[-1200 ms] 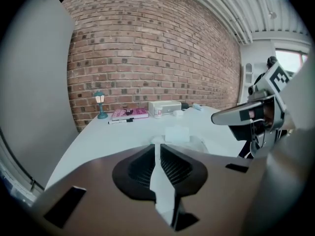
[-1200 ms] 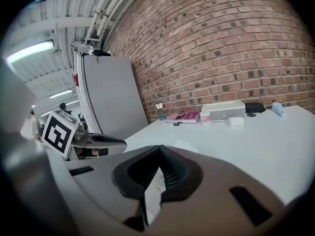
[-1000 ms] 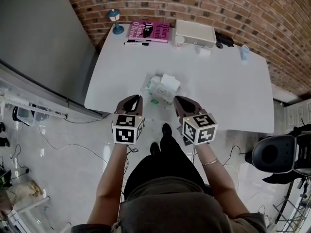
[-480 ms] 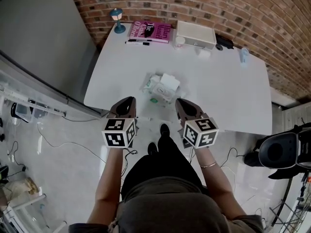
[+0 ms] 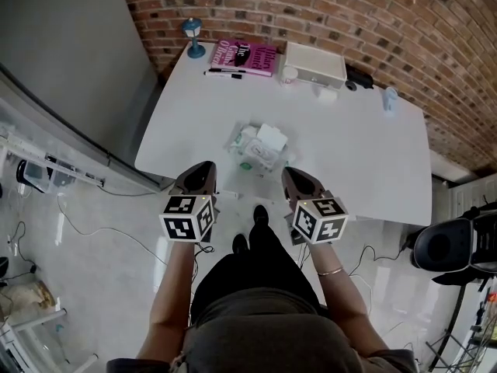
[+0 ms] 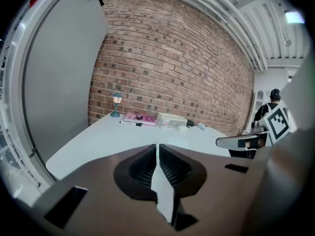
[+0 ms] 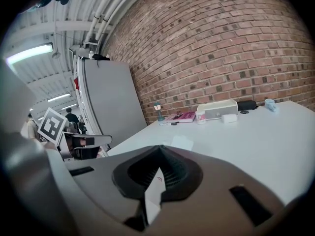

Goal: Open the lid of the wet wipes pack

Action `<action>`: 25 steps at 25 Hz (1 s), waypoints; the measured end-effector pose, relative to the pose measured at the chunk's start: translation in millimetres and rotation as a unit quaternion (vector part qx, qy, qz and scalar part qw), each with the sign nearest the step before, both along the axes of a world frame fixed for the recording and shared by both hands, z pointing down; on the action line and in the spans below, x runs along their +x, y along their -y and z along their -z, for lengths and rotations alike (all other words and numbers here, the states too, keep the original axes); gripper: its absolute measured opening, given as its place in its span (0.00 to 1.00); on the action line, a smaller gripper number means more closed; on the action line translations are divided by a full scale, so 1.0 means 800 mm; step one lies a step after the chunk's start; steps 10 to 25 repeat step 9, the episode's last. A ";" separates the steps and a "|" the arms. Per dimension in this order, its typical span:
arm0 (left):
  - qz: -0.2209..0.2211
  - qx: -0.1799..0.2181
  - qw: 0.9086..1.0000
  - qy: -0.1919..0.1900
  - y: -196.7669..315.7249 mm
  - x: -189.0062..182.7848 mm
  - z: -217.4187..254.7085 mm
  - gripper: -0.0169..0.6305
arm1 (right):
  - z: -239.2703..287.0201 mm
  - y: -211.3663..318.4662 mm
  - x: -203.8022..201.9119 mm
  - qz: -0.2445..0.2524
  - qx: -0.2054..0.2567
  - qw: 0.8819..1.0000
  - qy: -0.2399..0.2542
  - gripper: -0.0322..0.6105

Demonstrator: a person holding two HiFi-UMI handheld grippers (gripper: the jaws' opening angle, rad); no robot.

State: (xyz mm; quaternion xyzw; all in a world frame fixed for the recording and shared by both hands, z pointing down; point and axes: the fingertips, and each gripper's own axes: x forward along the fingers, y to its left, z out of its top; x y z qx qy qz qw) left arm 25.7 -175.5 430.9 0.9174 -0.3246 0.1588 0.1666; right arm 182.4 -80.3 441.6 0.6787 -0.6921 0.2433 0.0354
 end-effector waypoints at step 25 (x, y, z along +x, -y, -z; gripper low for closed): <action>0.010 -0.030 0.999 -0.032 -0.004 0.004 -0.007 0.08 | -0.003 0.001 0.003 0.000 0.003 1.000 0.011 0.05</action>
